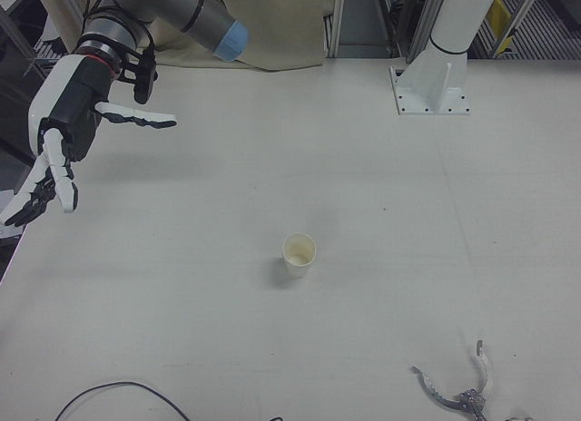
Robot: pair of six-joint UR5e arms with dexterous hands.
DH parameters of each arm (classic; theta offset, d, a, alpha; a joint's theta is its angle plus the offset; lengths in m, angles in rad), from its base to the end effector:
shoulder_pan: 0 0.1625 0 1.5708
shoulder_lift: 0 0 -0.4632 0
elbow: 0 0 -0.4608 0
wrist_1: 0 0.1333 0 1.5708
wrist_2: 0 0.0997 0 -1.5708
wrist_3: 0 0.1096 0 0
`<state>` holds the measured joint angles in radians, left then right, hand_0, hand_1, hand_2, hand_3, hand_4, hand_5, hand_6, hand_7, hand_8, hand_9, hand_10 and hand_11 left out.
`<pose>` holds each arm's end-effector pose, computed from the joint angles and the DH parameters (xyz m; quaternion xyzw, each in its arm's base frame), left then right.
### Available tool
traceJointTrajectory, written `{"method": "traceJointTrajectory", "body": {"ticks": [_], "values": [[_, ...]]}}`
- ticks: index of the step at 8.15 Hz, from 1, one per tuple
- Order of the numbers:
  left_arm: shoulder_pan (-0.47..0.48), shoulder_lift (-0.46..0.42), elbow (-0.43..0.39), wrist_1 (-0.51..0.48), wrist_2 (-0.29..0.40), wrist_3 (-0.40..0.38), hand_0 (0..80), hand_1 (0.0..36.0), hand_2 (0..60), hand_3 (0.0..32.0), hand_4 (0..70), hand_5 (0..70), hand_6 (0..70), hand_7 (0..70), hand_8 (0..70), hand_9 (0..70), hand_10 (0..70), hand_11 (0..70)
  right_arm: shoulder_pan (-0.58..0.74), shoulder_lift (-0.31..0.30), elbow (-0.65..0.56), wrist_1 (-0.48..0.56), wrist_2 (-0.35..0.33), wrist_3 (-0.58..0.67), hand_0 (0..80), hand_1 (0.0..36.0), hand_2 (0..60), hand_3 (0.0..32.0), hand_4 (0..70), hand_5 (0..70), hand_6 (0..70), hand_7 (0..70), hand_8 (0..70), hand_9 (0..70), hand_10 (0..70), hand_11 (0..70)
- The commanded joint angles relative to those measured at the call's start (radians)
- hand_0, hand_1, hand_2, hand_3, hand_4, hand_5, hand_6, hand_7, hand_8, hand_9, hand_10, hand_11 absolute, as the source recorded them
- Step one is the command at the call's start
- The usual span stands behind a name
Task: Pour water
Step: 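Move the left hand toward the white cup beside it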
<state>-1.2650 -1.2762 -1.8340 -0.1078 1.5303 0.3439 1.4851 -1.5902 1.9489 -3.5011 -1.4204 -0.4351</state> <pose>0.0020 -0.4638 0.7113 0.0277 0.7331 -0.6486 0.2028 0.1037 -0.5416 0.5636 0.1748 -0.6849 0.6953 0.1303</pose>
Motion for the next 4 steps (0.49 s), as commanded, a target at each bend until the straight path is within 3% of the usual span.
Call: {"method": "traceJointTrajectory", "body": {"ticks": [1,4], "values": [[0.001,0.060,0.116,-0.177,-0.030,0.006,59.9,22.3,0.0,9.8,0.0,0.0,0.0,0.0,0.0,0.0,0.0,1.5,0.004,-0.045,0.018,-0.006,-0.034,0.006,55.7,16.1,0.0,0.0,6.2,6.0,0.0,0.0,0.2,0.6,0.0,0.0],[-0.001,0.095,0.308,-0.335,-0.082,0.010,60.0,22.7,0.0,10.4,0.0,0.0,0.0,0.0,0.0,0.0,0.0,0.6,0.009,-0.057,0.019,-0.030,-0.037,0.004,55.5,16.0,0.0,0.0,6.1,5.8,0.0,0.0,0.0,0.3,0.0,0.0]]}}
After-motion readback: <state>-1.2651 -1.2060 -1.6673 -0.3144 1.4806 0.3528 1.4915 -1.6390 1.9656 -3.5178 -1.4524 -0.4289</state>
